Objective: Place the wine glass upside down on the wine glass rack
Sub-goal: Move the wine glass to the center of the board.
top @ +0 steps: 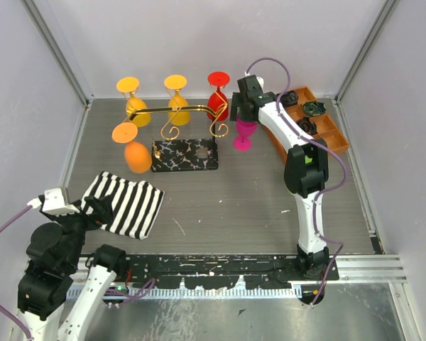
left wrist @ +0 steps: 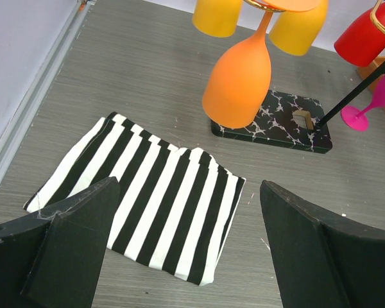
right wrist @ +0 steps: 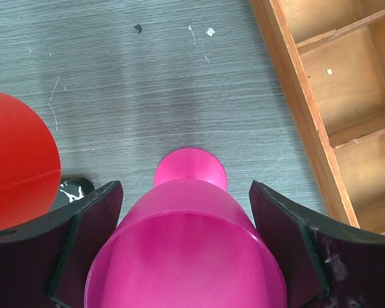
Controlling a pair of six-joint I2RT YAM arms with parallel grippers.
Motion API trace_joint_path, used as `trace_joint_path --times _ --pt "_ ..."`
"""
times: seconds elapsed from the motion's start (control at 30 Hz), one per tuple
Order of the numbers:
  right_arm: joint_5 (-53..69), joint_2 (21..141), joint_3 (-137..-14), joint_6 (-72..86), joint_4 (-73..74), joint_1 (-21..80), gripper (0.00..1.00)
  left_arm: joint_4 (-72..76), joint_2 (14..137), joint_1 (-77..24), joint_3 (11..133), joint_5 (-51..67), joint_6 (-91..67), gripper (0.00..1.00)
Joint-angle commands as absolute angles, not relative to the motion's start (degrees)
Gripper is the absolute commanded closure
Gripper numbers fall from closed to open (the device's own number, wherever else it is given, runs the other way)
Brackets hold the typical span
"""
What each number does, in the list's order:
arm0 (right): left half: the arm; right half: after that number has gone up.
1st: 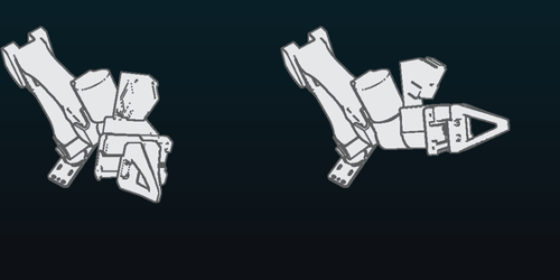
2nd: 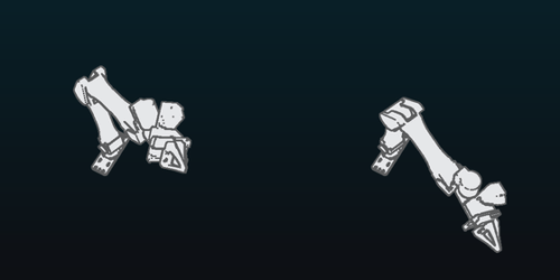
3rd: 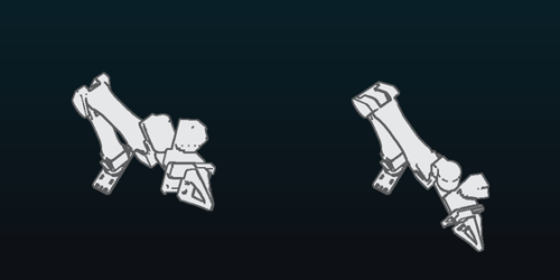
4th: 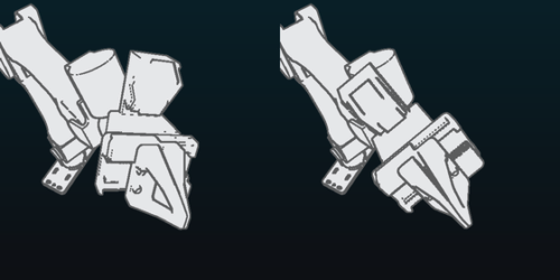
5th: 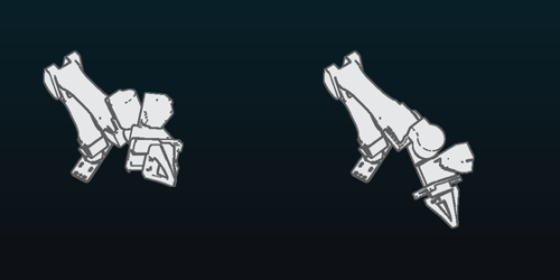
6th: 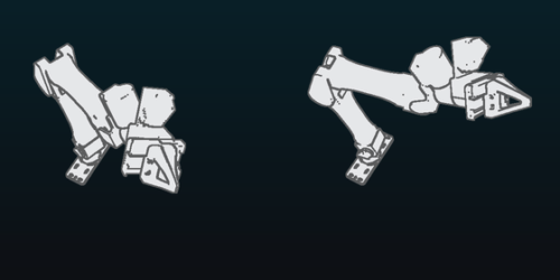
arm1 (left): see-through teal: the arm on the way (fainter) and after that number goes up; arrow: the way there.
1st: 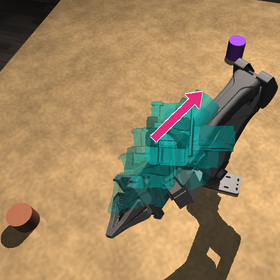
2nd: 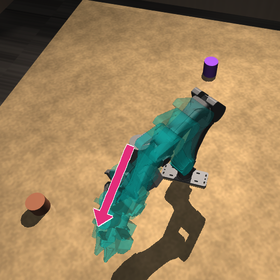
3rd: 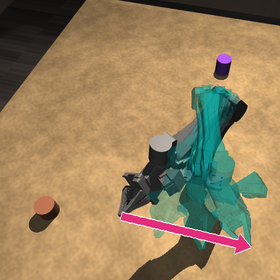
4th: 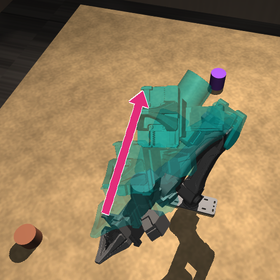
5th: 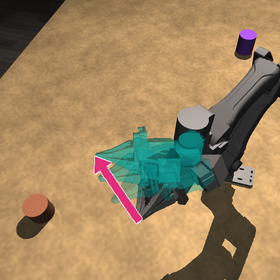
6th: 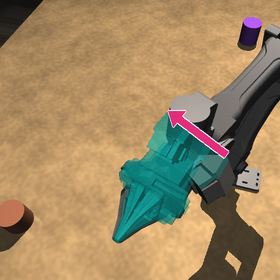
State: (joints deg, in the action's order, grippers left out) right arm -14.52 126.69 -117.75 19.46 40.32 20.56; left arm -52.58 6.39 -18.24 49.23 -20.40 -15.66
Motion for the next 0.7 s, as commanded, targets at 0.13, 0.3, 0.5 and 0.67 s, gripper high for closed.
trace_joint_path --times 0.13,0.3,0.5,0.67 --pt "-13.3 122.0 -114.4 18.2 42.1 20.7 0.21 -51.0 5.5 -18.0 48.4 -20.1 -15.3 0.02" --pt "-13.8 119.9 -112.3 17.5 44.1 21.1 0.22 -51.0 5.6 -18.0 48.5 -20.1 -15.3 0.02" --pt "-14.8 112.2 -102.0 17.8 44.7 23.1 0.22 -51.0 5.2 -17.9 48.4 -20.1 -15.2 0.02" --pt "-18.6 101.3 -87.9 19.9 41.8 29.6 0.21 -51.0 5.1 -18.0 48.5 -20.0 -15.2 0.02"
